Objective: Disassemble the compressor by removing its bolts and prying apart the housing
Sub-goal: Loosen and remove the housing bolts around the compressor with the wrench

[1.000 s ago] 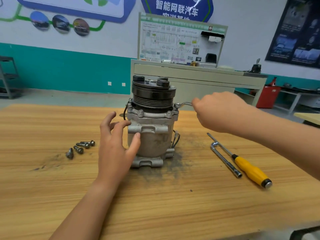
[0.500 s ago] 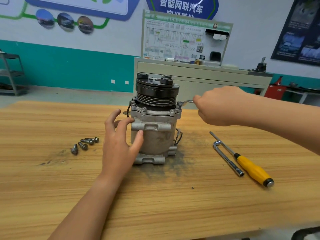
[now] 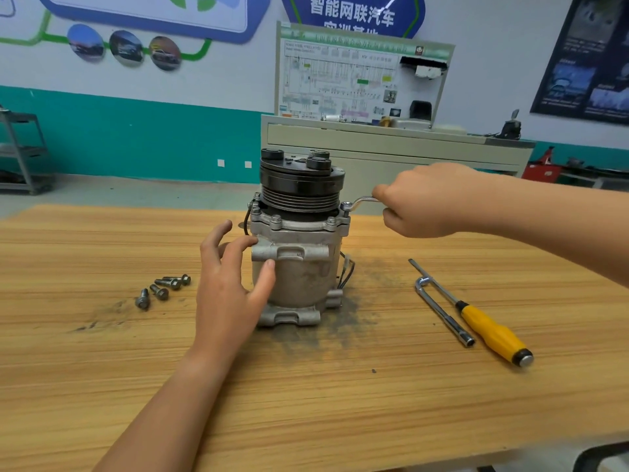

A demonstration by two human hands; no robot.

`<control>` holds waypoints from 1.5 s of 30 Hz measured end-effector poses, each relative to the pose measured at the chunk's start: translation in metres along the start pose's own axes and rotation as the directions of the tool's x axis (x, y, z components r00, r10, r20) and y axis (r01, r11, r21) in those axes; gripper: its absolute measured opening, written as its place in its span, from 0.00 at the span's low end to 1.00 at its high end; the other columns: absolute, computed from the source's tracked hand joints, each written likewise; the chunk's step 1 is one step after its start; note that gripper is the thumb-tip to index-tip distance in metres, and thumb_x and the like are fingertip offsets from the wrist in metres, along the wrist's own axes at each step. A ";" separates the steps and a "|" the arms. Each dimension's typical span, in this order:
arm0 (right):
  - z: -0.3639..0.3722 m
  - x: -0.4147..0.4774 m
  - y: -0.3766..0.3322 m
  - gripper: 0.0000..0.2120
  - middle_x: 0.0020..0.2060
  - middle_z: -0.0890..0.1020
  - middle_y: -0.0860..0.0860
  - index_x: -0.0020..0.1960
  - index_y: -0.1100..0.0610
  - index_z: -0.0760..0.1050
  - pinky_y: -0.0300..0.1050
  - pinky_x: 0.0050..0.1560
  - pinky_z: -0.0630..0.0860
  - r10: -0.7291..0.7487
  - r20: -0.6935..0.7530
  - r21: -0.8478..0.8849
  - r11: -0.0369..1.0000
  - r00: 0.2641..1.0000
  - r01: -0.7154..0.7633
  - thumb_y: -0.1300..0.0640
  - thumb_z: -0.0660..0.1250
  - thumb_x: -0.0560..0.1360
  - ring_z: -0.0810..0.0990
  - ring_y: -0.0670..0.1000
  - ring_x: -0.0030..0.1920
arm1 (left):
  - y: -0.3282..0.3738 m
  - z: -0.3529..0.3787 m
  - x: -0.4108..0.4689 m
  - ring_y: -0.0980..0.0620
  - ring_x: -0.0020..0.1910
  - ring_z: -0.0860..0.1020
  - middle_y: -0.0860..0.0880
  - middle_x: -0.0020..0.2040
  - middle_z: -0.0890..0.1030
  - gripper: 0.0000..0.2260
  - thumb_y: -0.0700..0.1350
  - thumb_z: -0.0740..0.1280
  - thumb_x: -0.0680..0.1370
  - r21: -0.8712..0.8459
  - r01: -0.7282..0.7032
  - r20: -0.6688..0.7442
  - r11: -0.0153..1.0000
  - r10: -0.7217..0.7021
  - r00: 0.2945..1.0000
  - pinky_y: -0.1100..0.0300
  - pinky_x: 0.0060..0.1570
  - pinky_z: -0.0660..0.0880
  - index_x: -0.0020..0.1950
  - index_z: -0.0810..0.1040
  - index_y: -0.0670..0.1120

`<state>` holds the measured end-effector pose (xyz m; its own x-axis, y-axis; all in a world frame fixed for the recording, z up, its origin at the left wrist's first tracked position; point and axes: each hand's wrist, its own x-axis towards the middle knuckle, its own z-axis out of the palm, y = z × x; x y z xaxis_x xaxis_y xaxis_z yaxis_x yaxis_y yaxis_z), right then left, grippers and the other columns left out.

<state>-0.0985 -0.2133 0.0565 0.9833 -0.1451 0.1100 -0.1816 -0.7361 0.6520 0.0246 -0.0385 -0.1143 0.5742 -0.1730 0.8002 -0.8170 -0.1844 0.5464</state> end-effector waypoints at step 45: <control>0.063 0.023 -0.016 0.13 0.28 0.72 0.49 0.60 0.62 0.66 0.43 0.26 0.60 0.338 -0.398 0.494 0.862 0.853 -0.112 0.55 0.50 0.82 0.68 0.51 0.26 | 0.009 0.001 -0.001 0.64 0.59 0.62 0.45 0.69 0.64 0.13 0.40 0.68 0.75 -0.031 0.093 0.006 0.995 -0.093 0.996 0.38 0.57 0.70 0.60 0.74 0.43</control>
<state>-0.0734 -0.2460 0.0013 0.7827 -0.1096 0.6126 -0.2731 -0.9450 0.1798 0.0165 -0.0406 -0.1106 0.6481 -0.1607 0.7444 -0.7611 -0.1695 0.6261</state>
